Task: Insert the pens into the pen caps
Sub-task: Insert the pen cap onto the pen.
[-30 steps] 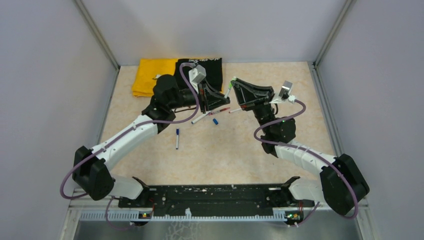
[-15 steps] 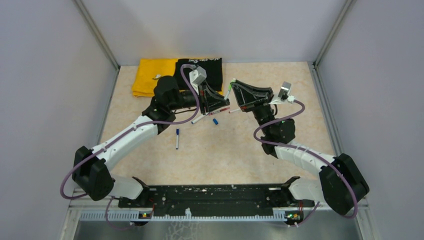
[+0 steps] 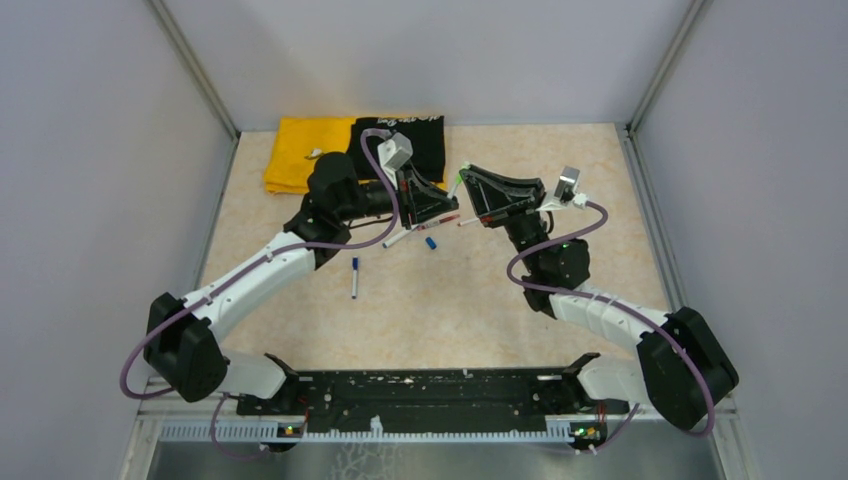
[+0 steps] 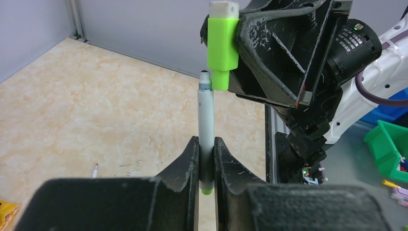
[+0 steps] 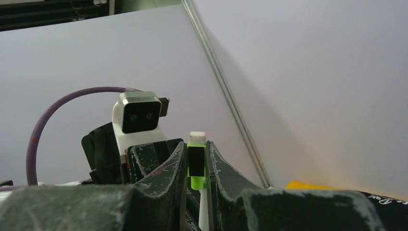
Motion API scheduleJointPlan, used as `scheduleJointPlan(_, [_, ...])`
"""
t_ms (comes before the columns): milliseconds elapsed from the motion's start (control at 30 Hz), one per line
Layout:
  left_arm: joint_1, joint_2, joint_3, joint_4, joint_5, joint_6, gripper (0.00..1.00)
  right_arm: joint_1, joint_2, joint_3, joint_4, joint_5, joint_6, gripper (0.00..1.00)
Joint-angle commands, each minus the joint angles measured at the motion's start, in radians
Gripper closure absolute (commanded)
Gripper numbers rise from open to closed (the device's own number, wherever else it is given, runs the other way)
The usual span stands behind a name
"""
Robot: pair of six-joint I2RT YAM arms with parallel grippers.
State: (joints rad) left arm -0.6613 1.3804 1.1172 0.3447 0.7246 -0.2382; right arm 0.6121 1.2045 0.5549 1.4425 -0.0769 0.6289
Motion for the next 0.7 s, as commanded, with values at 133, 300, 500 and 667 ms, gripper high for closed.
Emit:
scheduleJointPlan(133, [-0.007, -0.036, -0.002, 0.033, 0.006, 0.017, 1.00, -0.002, -0.017, -0.004, 0.001, -0.015, -0.006, 1.00])
scheduleJointPlan(300, [-0.006, -0.036, -0.002, 0.032, 0.004, 0.017, 1.00, -0.001, -0.010, -0.027, 0.001, -0.024, 0.003, 0.99])
scheduleJointPlan(500, [-0.007, -0.036, -0.002, 0.033, 0.005, 0.016, 1.00, 0.000, -0.004, -0.045, -0.001, -0.029, 0.009, 0.96])
scheduleJointPlan(667, [-0.006, -0.037, -0.003, 0.033, 0.005, 0.017, 1.00, -0.001, 0.014, -0.044, 0.003, -0.032, 0.011, 0.96])
